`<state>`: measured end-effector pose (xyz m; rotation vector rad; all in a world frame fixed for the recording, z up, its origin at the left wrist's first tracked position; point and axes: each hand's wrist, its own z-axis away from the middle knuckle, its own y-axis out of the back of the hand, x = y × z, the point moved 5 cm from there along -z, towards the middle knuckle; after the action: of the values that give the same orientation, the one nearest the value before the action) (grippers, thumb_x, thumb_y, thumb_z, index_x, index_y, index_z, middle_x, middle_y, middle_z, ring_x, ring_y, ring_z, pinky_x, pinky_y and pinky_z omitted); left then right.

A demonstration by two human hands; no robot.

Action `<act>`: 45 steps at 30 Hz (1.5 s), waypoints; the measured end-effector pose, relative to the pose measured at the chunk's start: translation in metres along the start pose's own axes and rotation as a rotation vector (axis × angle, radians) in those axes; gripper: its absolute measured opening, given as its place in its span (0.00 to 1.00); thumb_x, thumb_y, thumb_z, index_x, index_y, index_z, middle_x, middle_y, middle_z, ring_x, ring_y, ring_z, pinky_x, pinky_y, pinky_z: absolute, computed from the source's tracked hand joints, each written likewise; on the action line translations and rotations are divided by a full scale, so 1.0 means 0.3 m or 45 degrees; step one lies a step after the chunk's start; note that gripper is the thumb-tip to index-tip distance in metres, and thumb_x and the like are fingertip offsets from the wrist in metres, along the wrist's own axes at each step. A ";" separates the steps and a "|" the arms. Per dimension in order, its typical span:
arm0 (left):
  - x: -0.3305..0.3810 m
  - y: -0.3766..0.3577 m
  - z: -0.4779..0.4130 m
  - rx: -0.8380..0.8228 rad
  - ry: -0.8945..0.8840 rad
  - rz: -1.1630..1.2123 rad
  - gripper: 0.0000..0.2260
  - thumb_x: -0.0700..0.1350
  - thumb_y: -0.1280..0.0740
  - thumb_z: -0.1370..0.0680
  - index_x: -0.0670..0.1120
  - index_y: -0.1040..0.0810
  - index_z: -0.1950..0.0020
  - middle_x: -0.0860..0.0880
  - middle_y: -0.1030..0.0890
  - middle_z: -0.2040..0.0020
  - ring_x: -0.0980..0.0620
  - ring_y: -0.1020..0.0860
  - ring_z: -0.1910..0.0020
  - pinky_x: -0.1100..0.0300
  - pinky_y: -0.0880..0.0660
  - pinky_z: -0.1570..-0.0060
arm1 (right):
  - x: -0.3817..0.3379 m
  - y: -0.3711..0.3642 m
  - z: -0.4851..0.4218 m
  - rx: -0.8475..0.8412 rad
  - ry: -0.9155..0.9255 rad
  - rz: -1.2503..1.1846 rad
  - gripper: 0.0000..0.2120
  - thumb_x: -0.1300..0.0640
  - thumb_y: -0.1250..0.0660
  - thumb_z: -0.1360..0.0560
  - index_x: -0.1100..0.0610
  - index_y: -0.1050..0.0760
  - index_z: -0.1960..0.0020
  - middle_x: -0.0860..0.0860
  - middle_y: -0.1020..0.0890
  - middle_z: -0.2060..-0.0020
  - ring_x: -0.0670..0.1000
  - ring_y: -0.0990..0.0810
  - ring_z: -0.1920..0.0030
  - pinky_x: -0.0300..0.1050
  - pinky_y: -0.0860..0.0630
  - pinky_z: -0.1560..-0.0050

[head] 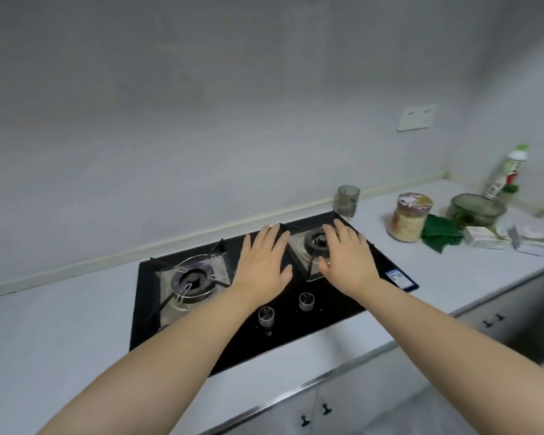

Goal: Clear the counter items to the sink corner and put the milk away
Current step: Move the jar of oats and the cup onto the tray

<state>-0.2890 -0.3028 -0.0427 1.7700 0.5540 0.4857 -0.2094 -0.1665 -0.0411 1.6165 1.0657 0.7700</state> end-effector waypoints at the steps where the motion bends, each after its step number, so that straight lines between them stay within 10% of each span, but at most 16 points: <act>1: 0.053 -0.010 -0.028 -0.002 -0.029 0.015 0.30 0.53 0.43 0.21 0.48 0.50 0.23 0.47 0.50 0.22 0.49 0.55 0.23 0.45 0.54 0.25 | 0.060 0.001 0.013 0.024 -0.036 -0.006 0.31 0.49 0.37 0.27 0.59 0.40 0.27 0.59 0.37 0.28 0.58 0.37 0.29 0.59 0.38 0.31; 23: 0.636 -0.458 -0.908 -0.196 -0.356 0.401 0.27 0.49 0.42 0.20 0.48 0.48 0.23 0.49 0.48 0.23 0.50 0.50 0.24 0.54 0.52 0.26 | 0.987 -0.224 -0.302 -0.108 -0.475 -0.023 0.31 0.48 0.40 0.25 0.57 0.44 0.26 0.56 0.42 0.26 0.56 0.45 0.26 0.53 0.48 0.28; 33: 0.732 -0.669 -1.134 -0.474 -0.232 0.627 0.27 0.40 0.42 0.22 0.47 0.46 0.24 0.49 0.46 0.23 0.52 0.48 0.24 0.61 0.51 0.28 | 1.301 -0.326 -0.539 -0.109 -0.434 -0.357 0.36 0.48 0.33 0.28 0.58 0.43 0.26 0.58 0.43 0.26 0.57 0.44 0.26 0.48 0.46 0.28; 39: 0.771 -0.792 -1.248 -0.658 0.136 0.896 0.27 0.39 0.40 0.22 0.49 0.44 0.24 0.50 0.38 0.26 0.53 0.37 0.29 0.61 0.40 0.31 | 1.469 -0.450 -0.658 -0.510 -0.412 -0.757 0.54 0.40 0.25 0.36 0.53 0.54 0.23 0.53 0.53 0.24 0.54 0.54 0.24 0.50 0.49 0.26; 45: 0.836 -0.886 -1.324 -0.705 0.421 1.184 0.28 0.31 0.39 0.24 0.44 0.40 0.26 0.45 0.33 0.29 0.47 0.30 0.34 0.61 0.32 0.39 | 1.563 -0.540 -0.669 -0.533 -0.360 -1.196 0.60 0.56 0.19 0.40 0.54 0.59 0.24 0.48 0.34 0.34 0.44 0.32 0.37 0.36 0.34 0.37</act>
<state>-0.3520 0.2130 -0.1885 1.3201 -0.2302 1.4374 -0.2376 0.3573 -0.1472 0.6969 1.1891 0.1014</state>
